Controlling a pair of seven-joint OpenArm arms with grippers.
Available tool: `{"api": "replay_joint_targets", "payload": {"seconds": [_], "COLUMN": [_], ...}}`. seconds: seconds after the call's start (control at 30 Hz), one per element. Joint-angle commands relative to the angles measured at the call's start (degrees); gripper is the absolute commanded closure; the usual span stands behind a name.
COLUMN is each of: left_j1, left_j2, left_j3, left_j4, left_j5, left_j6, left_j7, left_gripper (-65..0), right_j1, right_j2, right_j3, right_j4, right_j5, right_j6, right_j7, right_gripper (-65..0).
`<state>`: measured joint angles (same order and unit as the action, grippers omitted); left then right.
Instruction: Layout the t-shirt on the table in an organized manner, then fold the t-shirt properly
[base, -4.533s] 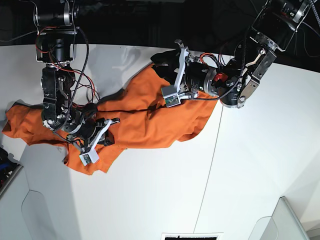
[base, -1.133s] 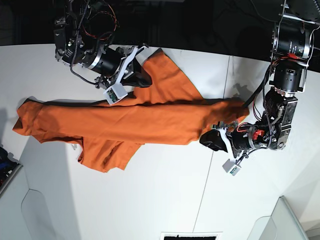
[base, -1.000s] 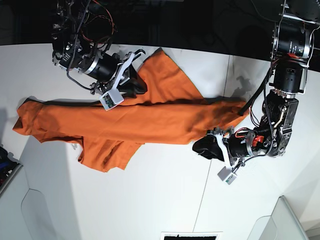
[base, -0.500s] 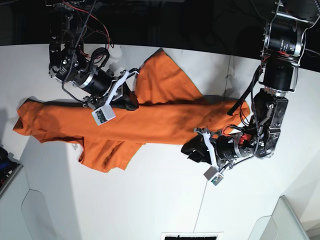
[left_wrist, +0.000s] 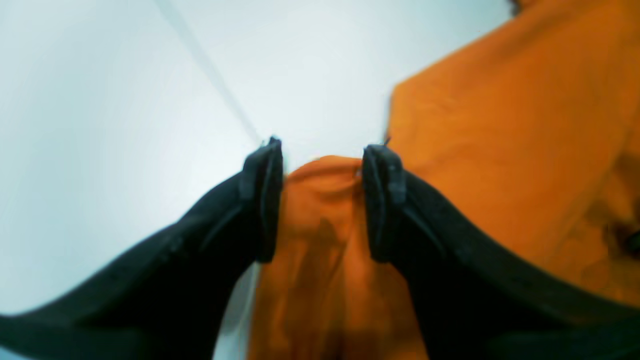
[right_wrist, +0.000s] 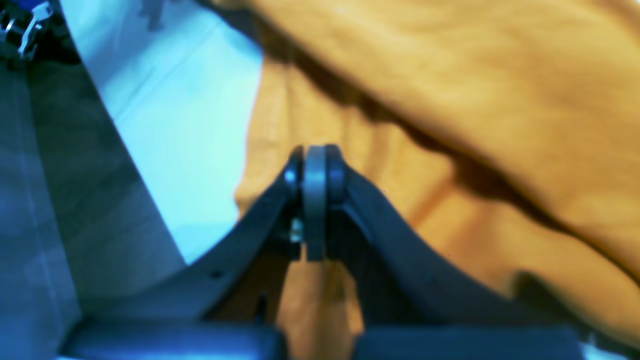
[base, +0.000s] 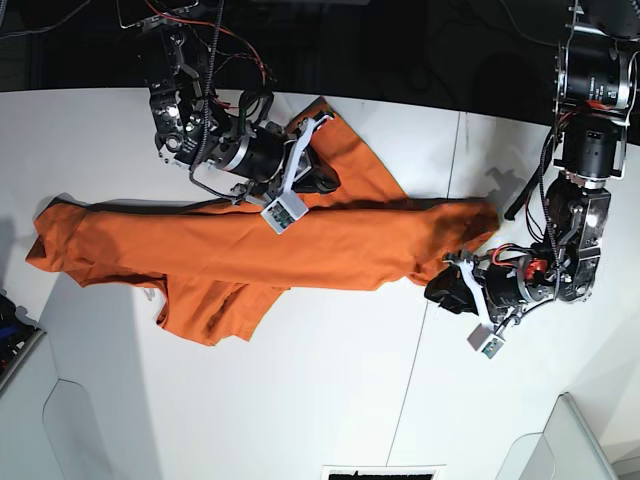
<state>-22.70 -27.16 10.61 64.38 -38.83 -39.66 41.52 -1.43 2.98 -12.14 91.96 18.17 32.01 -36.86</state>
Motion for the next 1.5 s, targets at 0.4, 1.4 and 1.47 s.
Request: {"api": "replay_joint_targets", "payload": {"seconds": [0.4, 1.4, 1.47], "left_j1": [2.89, -7.32, -8.02], "left_j2": [1.36, -2.05, -2.10], "left_j3": [-1.62, -1.64, -1.64], "left_j4": [-0.79, -4.13, -4.13], "left_j5": [13.84, 17.70, 17.73], "left_j6": [-0.34, 6.03, 6.01], "left_j7": [-13.05, -15.61, -15.63], "left_gripper": [-28.3, 0.0, 0.0], "right_j1": [0.63, -7.80, -9.77], "right_j2": [-0.11, 4.04, 5.03], "right_j3": [0.02, 0.15, 0.17], "right_j4": [0.92, 3.39, 5.18], "right_j5": [-1.20, 3.23, 3.43], "right_j6": [0.33, 0.17, 0.17], "right_j7": [1.07, -2.80, -2.80], "right_gripper": [0.0, 0.0, 0.0]}}
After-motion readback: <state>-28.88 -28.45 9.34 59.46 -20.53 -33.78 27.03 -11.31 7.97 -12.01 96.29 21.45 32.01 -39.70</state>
